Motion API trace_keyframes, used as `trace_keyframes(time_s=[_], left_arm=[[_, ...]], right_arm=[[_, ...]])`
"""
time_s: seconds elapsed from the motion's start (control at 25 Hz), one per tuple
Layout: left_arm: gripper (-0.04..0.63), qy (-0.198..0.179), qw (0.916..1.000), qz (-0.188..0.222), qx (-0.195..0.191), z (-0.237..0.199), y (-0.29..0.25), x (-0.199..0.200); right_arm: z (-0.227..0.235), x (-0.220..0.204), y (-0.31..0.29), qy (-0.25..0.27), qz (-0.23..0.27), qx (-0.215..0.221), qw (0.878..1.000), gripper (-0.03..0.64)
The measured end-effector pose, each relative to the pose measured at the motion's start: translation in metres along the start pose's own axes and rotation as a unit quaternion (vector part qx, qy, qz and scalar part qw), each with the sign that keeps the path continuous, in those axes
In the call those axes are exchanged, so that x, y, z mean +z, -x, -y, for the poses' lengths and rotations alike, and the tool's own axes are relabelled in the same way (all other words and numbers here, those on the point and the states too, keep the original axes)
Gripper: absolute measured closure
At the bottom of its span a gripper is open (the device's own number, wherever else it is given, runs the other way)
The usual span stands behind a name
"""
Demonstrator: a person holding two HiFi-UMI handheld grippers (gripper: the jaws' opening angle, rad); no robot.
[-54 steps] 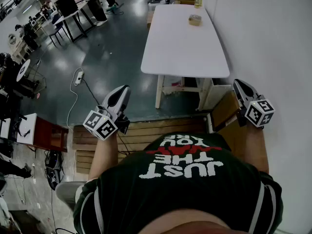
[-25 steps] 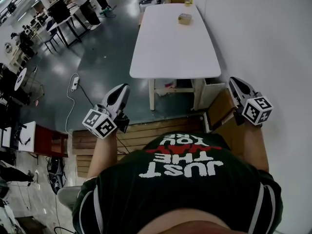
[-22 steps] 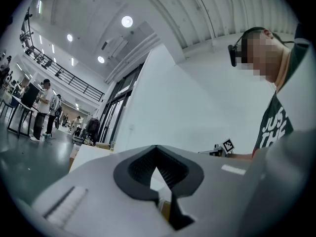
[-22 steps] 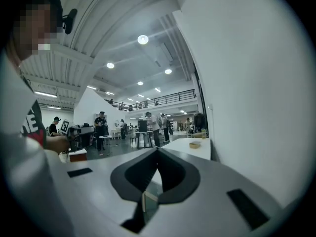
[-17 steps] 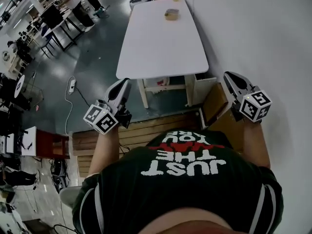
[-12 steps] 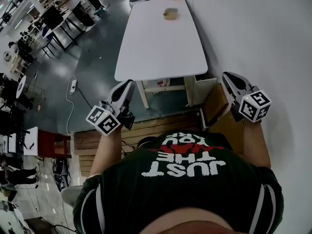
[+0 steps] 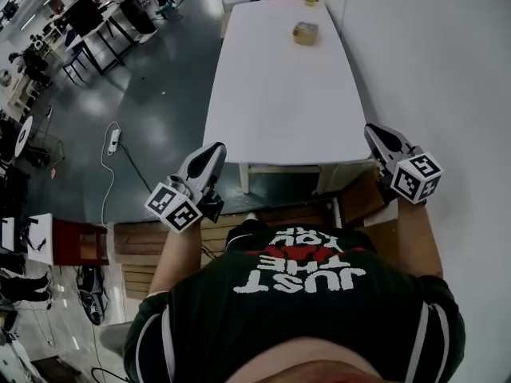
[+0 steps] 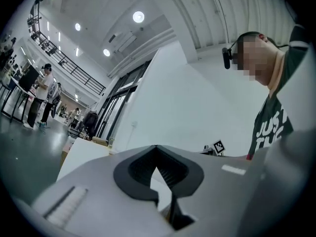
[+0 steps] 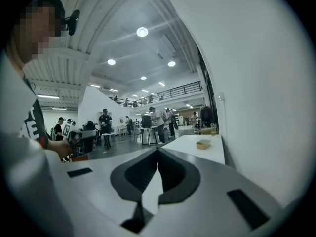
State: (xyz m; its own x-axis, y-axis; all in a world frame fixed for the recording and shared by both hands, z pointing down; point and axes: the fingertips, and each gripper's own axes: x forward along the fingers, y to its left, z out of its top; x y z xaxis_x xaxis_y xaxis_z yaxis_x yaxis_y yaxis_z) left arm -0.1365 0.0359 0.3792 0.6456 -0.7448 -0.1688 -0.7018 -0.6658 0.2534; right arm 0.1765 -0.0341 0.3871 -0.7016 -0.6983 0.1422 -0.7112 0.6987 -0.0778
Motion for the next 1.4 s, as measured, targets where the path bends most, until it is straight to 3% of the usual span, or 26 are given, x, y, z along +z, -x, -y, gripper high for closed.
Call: trace_keyframes(time_s=[0.2, 0.4, 0.64, 0.88, 1.0, 1.32, 1.4], left_arm=[[0.589, 0.004, 0.999, -0.028, -0.034, -0.092, -0.029, 0.035], [0.589, 0.009, 0.9972, -0.046, -0.059, -0.168, -0.067, 0.076], [0.589, 0.013, 0.9961, -0.043, -0.076, -0.198, -0.106, 0.09], [0.589, 0.002, 0.9975, -0.047, -0.051, -0.239, -0.186, 0.086], [0.589, -0.011, 0.9984, -0.047, -0.029, -0.26, -0.239, 0.073], [0.589, -0.009, 0.9974, -0.071, -0.008, -0.34, -0.375, -0.028], [0.589, 0.0, 0.997, -0.077, -0.006, -0.362, -0.404, -0.045]], right_arm=[[0.01, 0.058, -0.109, -0.008, -0.015, -0.028, 0.999, 0.611], [0.029, 0.102, -0.18, -0.013, -0.022, -0.064, 0.998, 0.611], [0.07, 0.119, -0.207, -0.021, -0.035, -0.096, 0.995, 0.61], [0.168, 0.127, -0.255, -0.022, -0.057, -0.092, 0.994, 0.609], [0.231, 0.115, -0.29, -0.039, -0.072, -0.078, 0.994, 0.609], [0.387, 0.001, -0.393, -0.106, -0.116, -0.081, 0.984, 0.603], [0.412, -0.021, -0.416, -0.124, -0.132, -0.082, 0.98, 0.565]])
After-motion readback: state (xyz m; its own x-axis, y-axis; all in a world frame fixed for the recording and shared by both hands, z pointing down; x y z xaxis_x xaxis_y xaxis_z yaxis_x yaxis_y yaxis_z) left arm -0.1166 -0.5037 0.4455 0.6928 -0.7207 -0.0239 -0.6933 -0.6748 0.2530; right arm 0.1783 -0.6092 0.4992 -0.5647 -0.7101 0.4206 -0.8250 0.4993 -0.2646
